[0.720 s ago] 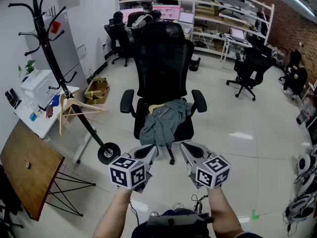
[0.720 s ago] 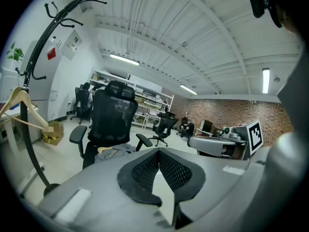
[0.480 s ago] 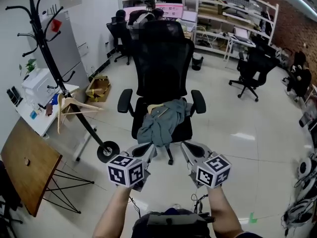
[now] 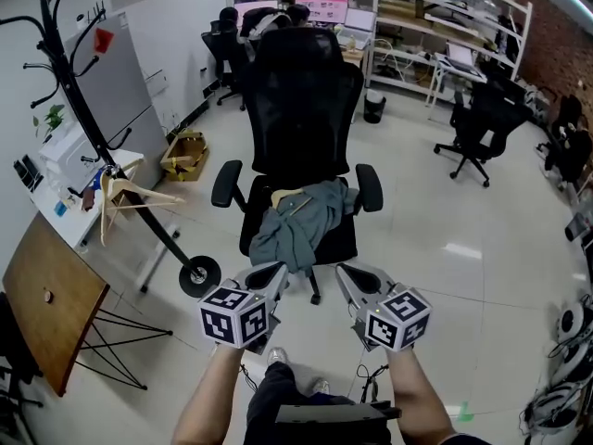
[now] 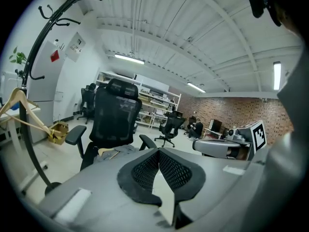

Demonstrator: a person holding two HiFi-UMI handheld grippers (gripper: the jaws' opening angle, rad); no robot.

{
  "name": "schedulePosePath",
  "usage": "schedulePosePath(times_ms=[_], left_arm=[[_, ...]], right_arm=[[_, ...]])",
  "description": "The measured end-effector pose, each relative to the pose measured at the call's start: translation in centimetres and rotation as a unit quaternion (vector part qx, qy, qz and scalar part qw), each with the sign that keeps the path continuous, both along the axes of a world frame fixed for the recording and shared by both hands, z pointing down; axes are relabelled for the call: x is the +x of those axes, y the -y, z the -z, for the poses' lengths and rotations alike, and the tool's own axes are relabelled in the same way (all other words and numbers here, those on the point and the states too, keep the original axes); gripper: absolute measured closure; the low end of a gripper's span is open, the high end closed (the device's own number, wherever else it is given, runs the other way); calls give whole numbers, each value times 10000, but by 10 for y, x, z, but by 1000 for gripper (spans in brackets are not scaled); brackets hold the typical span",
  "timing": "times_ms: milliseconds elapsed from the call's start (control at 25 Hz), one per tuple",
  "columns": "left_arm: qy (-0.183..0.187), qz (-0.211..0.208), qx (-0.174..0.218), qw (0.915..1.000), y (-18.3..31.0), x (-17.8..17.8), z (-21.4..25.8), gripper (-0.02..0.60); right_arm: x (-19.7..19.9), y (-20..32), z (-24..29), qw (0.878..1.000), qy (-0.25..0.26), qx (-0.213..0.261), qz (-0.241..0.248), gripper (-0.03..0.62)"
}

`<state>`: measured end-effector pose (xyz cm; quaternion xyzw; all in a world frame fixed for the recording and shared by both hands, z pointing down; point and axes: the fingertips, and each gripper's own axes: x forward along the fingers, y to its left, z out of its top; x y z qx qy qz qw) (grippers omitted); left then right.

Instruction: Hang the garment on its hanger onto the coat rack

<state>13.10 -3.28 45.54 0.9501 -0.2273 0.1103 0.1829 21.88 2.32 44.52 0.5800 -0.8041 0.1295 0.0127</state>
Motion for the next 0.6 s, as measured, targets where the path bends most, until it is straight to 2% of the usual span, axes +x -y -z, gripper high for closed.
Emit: schedulePosePath(times_ms=[240,600], left_arm=[[15,0,-44,10000,43,8,-12,581],[-61,-9,-200,9998,153,23,-42,581]], right_arm=[[5,36,-12,9999,-1,-105,-23,594],[22,142,-13,9993,-188,-209,-236,594]])
